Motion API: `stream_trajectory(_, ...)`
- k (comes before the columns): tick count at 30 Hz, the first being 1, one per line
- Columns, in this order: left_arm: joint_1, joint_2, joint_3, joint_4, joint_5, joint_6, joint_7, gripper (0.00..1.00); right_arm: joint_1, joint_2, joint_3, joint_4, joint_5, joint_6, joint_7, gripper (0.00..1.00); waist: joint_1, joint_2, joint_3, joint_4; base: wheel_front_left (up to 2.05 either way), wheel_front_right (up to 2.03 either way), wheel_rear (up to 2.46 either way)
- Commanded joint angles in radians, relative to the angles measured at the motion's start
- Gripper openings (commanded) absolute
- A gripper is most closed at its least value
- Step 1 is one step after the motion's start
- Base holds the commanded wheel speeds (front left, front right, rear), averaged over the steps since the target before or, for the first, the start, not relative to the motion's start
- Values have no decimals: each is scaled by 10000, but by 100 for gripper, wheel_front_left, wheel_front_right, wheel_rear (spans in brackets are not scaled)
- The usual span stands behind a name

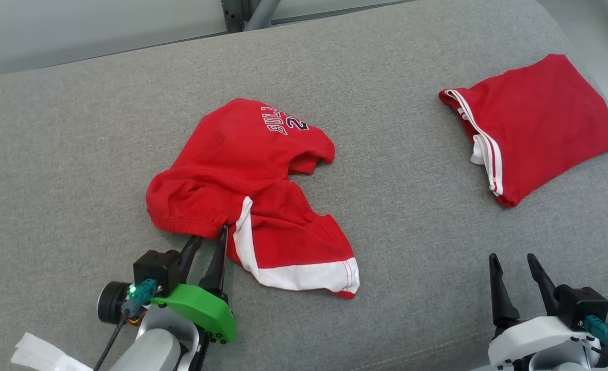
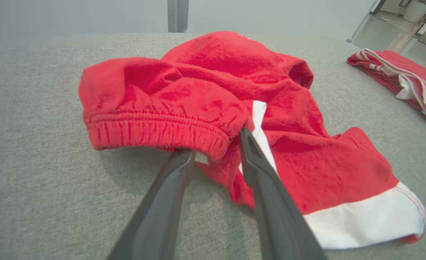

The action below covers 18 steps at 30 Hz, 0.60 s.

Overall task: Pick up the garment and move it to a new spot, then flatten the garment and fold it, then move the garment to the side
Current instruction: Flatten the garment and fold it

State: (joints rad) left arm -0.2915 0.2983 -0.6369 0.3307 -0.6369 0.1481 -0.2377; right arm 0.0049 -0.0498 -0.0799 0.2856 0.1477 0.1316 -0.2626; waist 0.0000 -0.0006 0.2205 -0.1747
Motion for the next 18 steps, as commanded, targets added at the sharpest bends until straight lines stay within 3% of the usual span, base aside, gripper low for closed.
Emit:
stream_trajectory(1,-222,-31,-76,85,114,-88,-18,45,-82,-17,13,22,41,-19,-31,100,0,6,3,-31,0,0,0)
stream_trajectory(3,-384,-61,-160,256,167,-161,4,43,-100,-17,34,41,82,-19,-31,100,0,6,8,-96,0,0,0)
stream_trajectory(7,-612,-9,-379,593,341,-279,171,0,-102,-17,75,100,180,-19,-31,100,0,6,-8,-289,0,0,0)
stream_trajectory(10,-708,17,-506,636,222,-467,468,0,-57,-17,46,125,245,-19,-31,100,0,6,-36,-395,0,0,0)
stream_trajectory(14,-526,-4,-102,-287,-795,-722,1241,0,81,-17,-33,118,279,-19,-31,100,0,6,-106,-423,0,0,0)
stream_trajectory(18,-20,471,102,-2100,-1532,-504,2372,0,167,-14,-73,127,385,-19,-31,100,0,6,-173,-339,0,0,0)
